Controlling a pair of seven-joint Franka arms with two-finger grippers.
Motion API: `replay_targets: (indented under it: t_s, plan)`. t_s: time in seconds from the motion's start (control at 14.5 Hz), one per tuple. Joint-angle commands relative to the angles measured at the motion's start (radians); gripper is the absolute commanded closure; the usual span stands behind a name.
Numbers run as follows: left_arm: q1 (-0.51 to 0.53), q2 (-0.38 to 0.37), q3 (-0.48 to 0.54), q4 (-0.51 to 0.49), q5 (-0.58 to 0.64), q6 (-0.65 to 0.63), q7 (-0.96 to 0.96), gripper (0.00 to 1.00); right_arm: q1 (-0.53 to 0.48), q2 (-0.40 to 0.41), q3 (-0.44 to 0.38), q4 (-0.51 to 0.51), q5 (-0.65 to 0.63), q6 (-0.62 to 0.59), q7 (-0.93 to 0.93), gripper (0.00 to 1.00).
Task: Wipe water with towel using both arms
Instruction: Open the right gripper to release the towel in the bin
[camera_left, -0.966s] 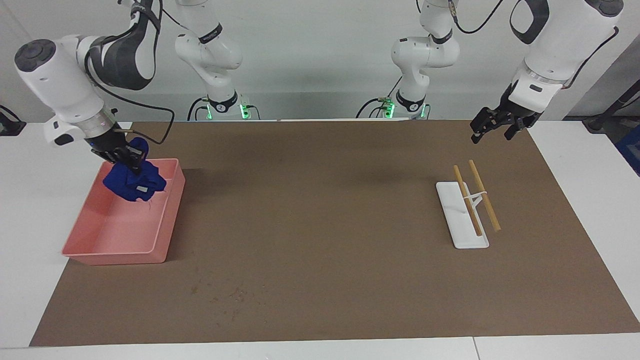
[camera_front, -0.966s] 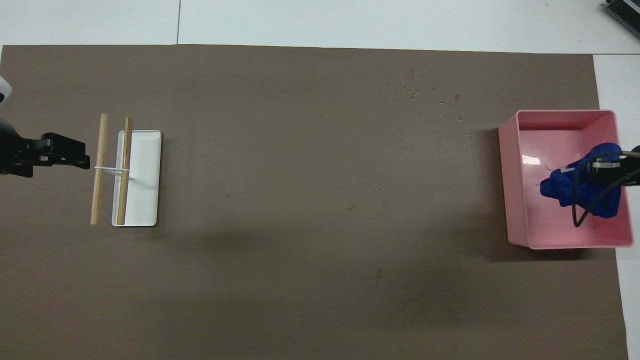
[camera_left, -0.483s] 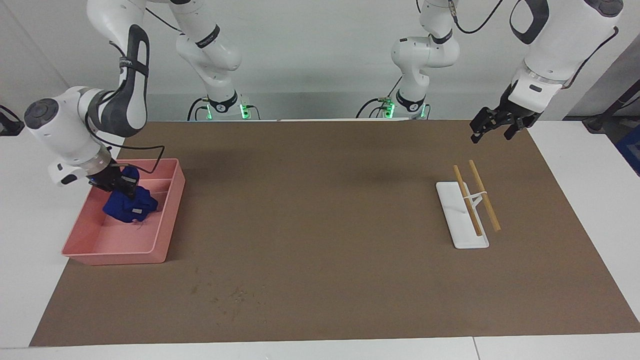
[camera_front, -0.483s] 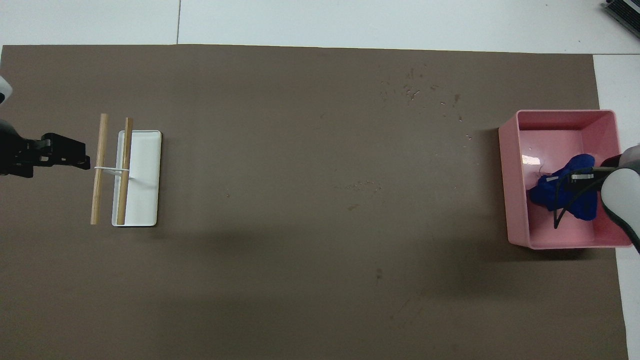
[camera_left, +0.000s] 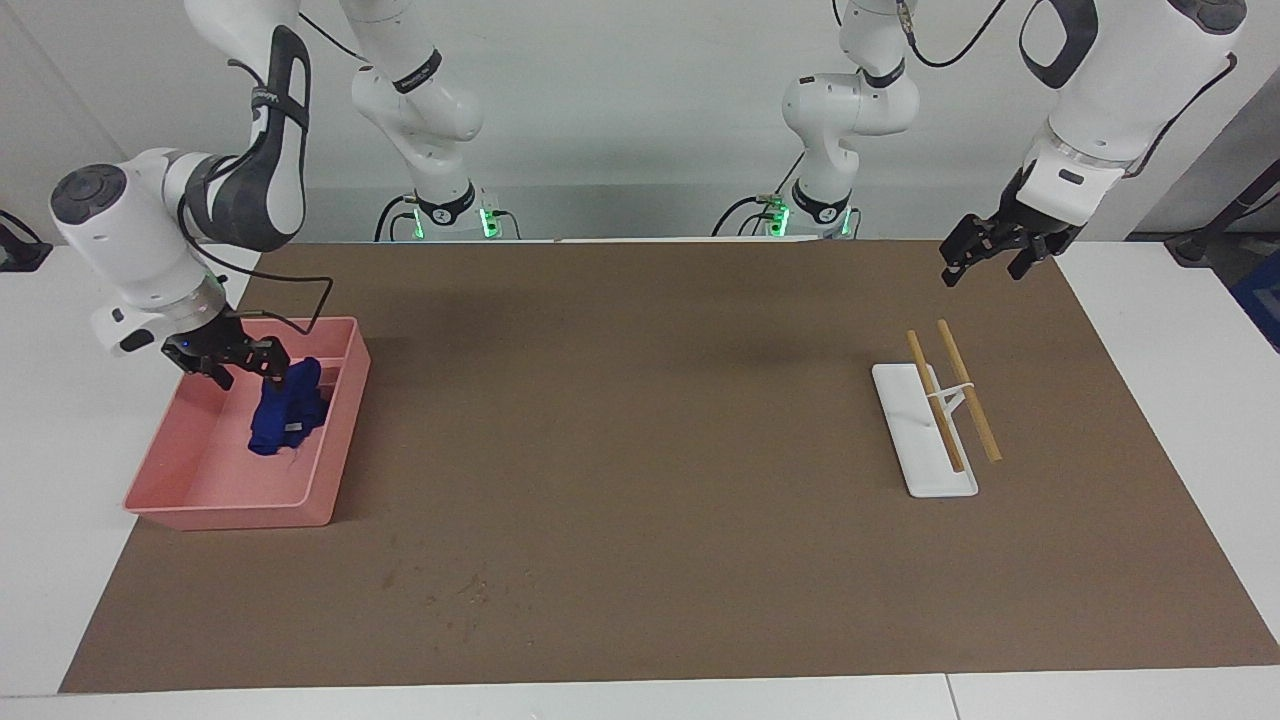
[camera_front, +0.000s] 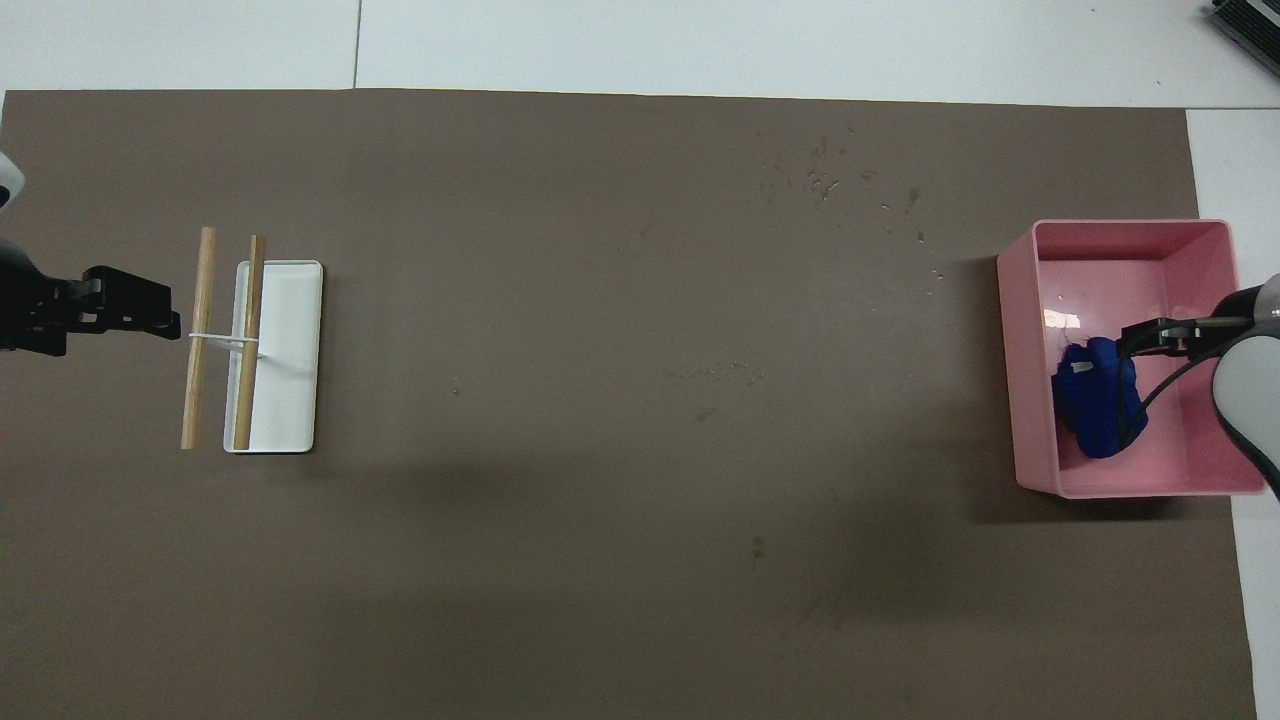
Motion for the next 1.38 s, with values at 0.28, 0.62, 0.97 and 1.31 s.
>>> replay_targets:
  t_s: [0.28, 0.62, 0.97, 1.31]
  plan:
    - [-0.004, -0.028, 0.001, -0.027, -0.004, -0.002, -0.014, 0.00, 0.206, -0.046, 0.006, 0.216, -0.021, -0.236, 0.225, 0.00]
    - [-0.005, -0.028, 0.001, -0.027, -0.004, -0.002, -0.014, 0.00, 0.295, -0.027, 0.006, 0.387, 0.000, -0.428, 0.402, 0.00]
    - [-0.005, -0.028, 0.001, -0.027, -0.004, -0.002, -0.014, 0.00, 0.285, -0.038, 0.000, 0.434, 0.002, -0.515, 0.406, 0.00]
    - [-0.005, -0.028, 0.001, -0.029, -0.004, -0.002, -0.014, 0.00, 0.268, -0.078, -0.008, 0.404, 0.054, -0.560, 0.401, 0.00]
